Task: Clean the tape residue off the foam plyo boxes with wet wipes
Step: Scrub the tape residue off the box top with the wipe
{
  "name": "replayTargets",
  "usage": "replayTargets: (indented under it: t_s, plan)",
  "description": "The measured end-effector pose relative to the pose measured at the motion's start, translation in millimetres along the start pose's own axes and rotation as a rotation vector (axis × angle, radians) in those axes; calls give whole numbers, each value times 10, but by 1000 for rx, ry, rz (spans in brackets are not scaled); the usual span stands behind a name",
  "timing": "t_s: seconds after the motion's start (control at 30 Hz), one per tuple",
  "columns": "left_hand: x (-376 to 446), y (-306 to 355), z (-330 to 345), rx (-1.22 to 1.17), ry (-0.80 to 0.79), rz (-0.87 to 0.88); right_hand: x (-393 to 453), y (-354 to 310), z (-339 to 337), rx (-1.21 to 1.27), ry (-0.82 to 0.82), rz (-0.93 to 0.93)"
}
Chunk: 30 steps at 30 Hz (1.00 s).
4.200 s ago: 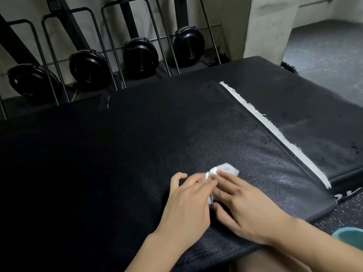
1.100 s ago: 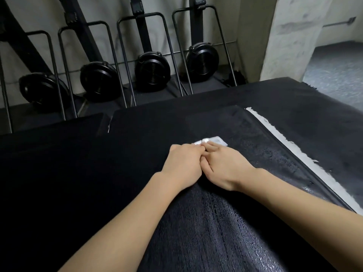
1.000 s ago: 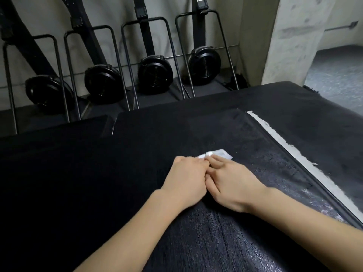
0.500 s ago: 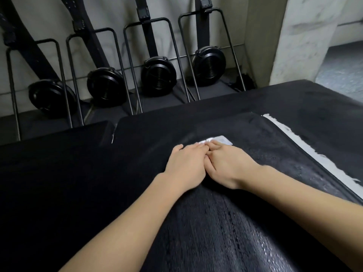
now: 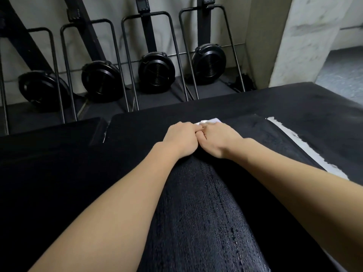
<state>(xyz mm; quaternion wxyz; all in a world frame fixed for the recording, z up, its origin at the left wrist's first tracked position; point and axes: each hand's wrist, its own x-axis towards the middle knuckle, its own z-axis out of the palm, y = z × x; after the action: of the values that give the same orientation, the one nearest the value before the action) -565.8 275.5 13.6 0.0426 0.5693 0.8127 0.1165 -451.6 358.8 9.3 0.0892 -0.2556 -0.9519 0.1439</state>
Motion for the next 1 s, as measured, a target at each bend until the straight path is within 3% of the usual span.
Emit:
replayTargets:
  t_s: [0.1, 0.57, 0.7, 0.9, 1.0]
  plan:
    - [-344, 202, -49, 87, 18, 42, -407, -96, -96, 3, 6, -77]
    - [-3052, 1331, 46, -14, -44, 114, -3263, -798, -95, -108, -84, -182]
    - [-3742, 1553, 121, -32, -44, 118, -3936, -972, -9, -217, 46, -276]
    - [-4482, 1837, 213, 47, -44, 161, -4758, -1192, -12, -90, 53, -315]
    - [-4734, 1919, 314, 111, -34, 206, -5024, -1162, 71, -147, 23, -362]
